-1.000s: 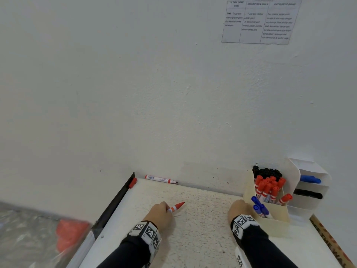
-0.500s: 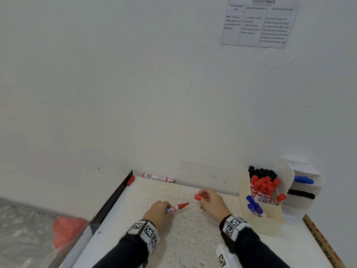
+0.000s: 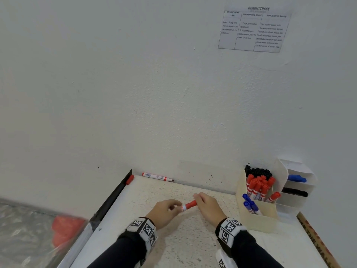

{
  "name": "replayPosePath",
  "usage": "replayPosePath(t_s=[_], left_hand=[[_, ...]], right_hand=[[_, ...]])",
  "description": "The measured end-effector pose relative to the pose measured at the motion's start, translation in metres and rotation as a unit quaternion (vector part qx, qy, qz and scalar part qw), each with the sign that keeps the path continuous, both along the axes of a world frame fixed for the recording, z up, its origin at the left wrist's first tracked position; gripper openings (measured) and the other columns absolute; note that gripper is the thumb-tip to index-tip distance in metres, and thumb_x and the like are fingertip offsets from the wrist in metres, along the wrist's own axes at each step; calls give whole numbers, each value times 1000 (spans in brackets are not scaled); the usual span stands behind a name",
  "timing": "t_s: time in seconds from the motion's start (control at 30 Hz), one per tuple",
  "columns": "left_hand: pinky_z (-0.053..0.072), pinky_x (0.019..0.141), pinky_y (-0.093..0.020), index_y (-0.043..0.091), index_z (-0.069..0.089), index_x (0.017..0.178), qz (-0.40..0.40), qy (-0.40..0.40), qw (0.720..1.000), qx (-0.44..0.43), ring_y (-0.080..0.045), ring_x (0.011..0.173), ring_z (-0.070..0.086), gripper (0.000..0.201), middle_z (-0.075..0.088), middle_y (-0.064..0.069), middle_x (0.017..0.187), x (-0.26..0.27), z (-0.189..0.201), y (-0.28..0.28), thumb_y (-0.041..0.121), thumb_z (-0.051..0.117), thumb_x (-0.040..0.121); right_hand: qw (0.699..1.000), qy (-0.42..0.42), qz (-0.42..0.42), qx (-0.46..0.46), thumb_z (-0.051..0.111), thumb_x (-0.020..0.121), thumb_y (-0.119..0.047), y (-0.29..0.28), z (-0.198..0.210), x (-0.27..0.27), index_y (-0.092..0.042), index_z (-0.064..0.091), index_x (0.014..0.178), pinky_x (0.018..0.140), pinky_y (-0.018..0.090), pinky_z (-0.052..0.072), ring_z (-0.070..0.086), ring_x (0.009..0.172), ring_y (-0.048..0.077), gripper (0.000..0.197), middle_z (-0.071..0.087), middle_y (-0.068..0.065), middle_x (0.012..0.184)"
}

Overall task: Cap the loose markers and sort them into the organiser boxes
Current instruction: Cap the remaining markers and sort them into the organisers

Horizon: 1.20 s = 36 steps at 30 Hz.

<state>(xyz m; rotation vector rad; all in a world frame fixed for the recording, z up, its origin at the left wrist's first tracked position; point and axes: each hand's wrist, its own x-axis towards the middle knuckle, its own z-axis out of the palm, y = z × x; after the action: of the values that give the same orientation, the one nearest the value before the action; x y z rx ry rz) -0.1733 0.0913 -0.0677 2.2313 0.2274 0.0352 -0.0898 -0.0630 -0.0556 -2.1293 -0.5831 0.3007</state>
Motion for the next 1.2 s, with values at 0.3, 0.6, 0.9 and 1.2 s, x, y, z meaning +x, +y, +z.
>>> replayPosePath(t_s=[0.3, 0.6, 0.9, 1.2], left_hand=[[28, 42, -18, 21, 54, 73, -60, 46, 995, -58, -7, 44, 35, 32, 43, 7, 60, 11, 17, -10, 40, 43, 96], [21, 37, -17, 12, 55, 75, -37, 45, 943, -327, -6, 33, 29, 32, 39, 8, 46, 44, 19, -17, 33, 43, 97], [15, 34, -14, 13, 54, 71, -61, 106, 932, -341, -5, 30, 21, 44, 35, 8, 44, 73, 23, -18, 39, 32, 99], [33, 40, -16, 29, 57, 112, -62, -28, 980, -185, -6, 39, 39, 20, 57, 5, 68, 67, 13, -19, 31, 45, 97]], right_hand=[[998, -22, -61, 3, 30, 100, -32, 7, 10, -3, -17, 37, 55, 50, 25, 25, 35, 52, 10, 47, 37, -4, 56], [992, -38, -48, 112, 44, 95, -35, 9, 28, 22, -17, 40, 61, 54, 26, 34, 37, 50, 12, 38, 51, -4, 58], [983, -101, -67, 137, 47, 94, -36, -5, 18, 52, -18, 52, 66, 55, 21, 33, 39, 55, 11, 34, 46, -2, 60], [990, -60, -55, 118, 44, 96, -35, -9, 9, 52, -20, 54, 67, 54, 21, 33, 39, 55, 10, 33, 43, -3, 60]])
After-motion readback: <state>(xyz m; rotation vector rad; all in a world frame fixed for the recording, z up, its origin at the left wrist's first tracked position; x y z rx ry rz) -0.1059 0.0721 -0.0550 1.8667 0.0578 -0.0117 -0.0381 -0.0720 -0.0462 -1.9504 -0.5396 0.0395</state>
